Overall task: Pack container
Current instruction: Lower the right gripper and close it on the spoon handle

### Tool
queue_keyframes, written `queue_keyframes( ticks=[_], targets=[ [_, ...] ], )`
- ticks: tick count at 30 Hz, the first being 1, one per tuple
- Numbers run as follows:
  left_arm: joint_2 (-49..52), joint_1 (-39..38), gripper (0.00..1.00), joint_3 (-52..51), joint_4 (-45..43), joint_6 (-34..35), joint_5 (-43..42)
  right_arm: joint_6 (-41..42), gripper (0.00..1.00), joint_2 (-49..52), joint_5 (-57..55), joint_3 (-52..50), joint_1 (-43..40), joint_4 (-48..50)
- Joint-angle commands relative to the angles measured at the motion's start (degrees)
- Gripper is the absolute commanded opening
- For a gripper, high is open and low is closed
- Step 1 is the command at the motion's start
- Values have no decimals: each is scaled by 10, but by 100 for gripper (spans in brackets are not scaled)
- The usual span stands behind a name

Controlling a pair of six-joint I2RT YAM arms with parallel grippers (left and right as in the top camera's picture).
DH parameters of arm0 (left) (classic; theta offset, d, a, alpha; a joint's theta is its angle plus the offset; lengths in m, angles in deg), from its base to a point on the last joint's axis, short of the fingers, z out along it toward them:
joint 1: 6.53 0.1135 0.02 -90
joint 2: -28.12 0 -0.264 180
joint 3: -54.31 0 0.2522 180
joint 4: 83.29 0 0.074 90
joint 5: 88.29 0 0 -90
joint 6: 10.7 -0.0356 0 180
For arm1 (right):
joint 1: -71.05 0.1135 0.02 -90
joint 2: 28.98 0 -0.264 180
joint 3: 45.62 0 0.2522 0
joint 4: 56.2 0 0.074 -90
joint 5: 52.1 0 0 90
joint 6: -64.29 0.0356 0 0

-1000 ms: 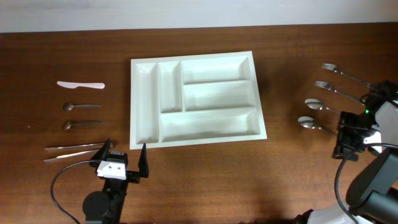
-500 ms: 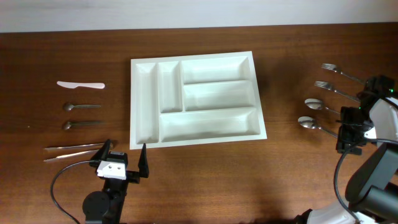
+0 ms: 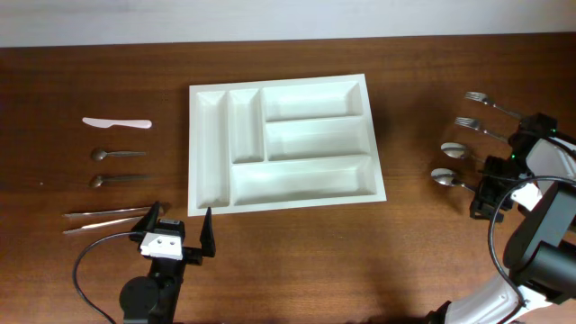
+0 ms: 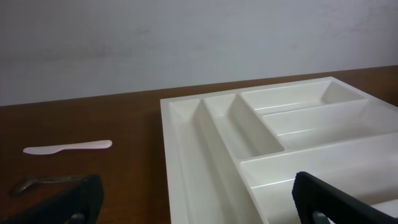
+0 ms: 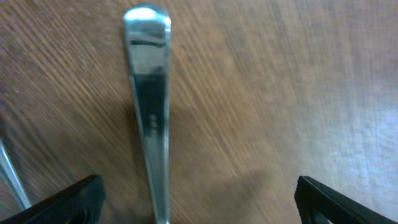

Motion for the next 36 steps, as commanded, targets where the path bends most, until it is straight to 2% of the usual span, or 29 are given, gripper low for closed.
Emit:
queue_keyframes(
  ticks=[1,36],
  targets=[
    [-5,3,99,-2,2,-5,2,16,99,11,-6,7,3,16],
    [-5,3,99,-2,2,-5,2,0,99,49,-45,7,8,17]
  ],
)
